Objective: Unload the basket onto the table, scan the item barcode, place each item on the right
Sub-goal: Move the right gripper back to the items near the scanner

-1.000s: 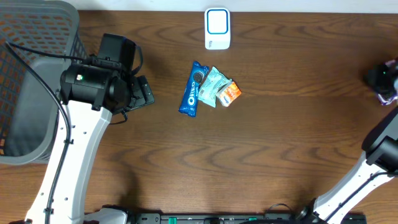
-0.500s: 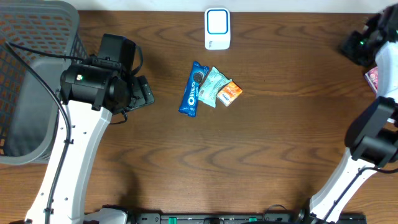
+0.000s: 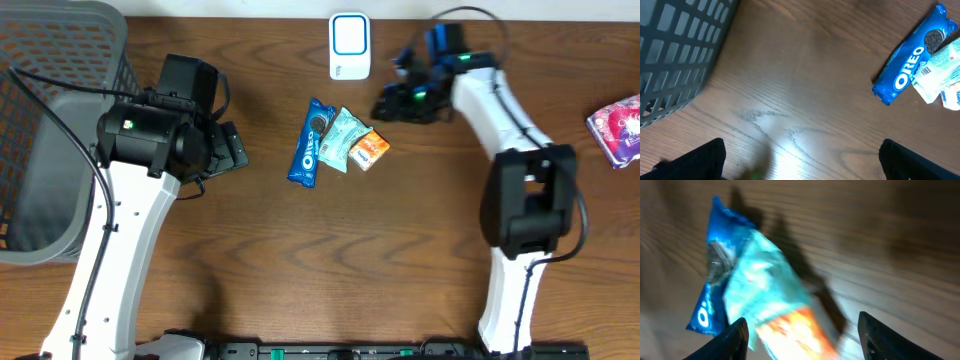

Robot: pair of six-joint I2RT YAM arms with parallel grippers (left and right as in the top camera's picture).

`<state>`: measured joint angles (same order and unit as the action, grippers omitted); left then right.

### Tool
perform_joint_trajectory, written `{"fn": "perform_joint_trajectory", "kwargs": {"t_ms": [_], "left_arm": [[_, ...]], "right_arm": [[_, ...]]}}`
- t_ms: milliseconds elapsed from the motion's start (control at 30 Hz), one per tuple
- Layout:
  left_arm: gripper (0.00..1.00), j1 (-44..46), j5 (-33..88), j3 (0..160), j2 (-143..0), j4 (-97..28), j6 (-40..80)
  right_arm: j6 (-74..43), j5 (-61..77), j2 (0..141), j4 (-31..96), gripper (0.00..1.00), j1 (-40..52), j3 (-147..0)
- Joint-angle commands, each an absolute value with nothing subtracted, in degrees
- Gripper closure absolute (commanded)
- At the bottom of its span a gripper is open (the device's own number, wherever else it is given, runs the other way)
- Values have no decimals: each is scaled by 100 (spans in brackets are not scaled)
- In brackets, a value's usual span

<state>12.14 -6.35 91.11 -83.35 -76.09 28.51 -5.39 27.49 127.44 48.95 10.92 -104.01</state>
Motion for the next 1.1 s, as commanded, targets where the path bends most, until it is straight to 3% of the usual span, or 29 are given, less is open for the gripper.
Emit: {"fn": "perform_joint_trajectory", "kwargs": {"t_ms": [0, 300, 500, 700, 1067], "left_arm": [[2, 1190, -670, 9137, -8272, -7625, 2882], [2, 1190, -670, 9137, -8272, -7627, 2882], [2, 1190, -670, 9137, -8272, -7627, 2882], [2, 1190, -670, 9137, -8272, -7627, 2880], [2, 1190, -670, 9137, -8272, -7625, 2882]], "right_arm": [[-792, 1675, 12704, 4635, 34, 1658, -10357], [-834, 836, 12842, 4316, 35, 2436, -10103], [-963, 456, 13026, 4305, 32, 2394, -10066], [-958, 283, 13061, 5017, 34, 2281, -10033], [-893, 244, 12997, 6053, 23, 2119, -10418]]}}
